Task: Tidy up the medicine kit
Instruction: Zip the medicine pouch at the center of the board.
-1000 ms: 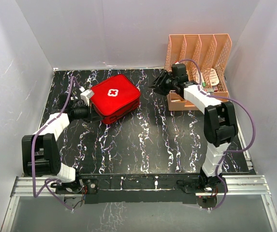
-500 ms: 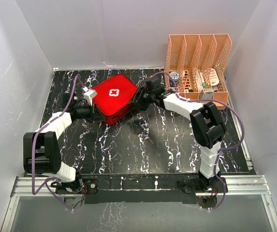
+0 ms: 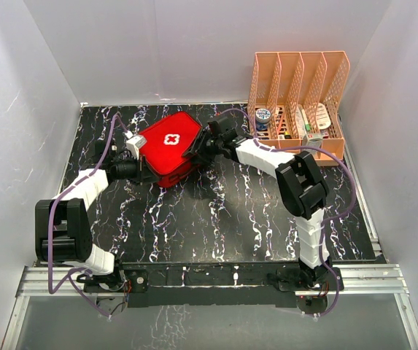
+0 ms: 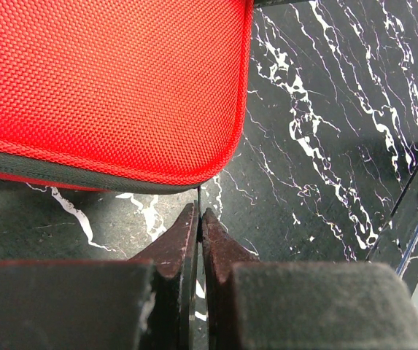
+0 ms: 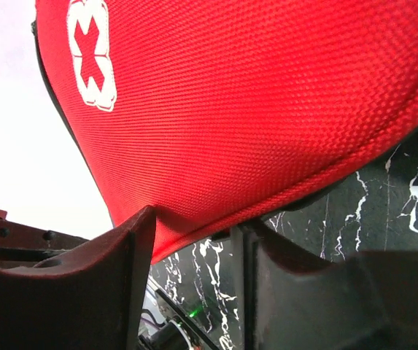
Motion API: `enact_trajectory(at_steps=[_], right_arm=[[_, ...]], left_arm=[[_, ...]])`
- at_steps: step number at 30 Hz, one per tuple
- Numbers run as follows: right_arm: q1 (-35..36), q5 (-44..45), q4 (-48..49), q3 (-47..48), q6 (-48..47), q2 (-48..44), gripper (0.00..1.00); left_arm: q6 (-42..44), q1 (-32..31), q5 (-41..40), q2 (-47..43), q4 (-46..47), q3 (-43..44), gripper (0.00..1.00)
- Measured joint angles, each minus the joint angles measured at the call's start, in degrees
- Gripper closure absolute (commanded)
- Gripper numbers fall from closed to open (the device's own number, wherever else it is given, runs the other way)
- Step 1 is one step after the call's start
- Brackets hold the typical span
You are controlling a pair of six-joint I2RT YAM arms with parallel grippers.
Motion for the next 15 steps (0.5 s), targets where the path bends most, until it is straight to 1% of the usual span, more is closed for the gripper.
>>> enact_trajectory(at_steps=[1,2,3,6,15], right_arm=[[0.0,-0.1,-0.2,0.2,0.2,0.3,0.8],[0.0,-0.1,-0.3,0.4,0.2,0.5,0.98],[0.0,0.0,-0.5,0.5,0.3,0.9,1.0],[-0.1,0.0,-0.4,0.5,2.5,1.4,1.0],[-0.2,0.2,0.6,-0.3,3.2,1.2,1.0]], left_arm=[[-0.1,0.0,-0.1,0.0,0.1,0.0,1.0],[-0.2,0.0,-0.2,0.0,0.2,0.0,1.0],[-0.2,0.0,-0.4,0.0,0.4,0.0,1.0],[-0.4,0.0,-1.0,0.0,0.4,0.0,1.0],[-0.3,0.2,-2.7,-0.5,0.3,0.0,1.0]])
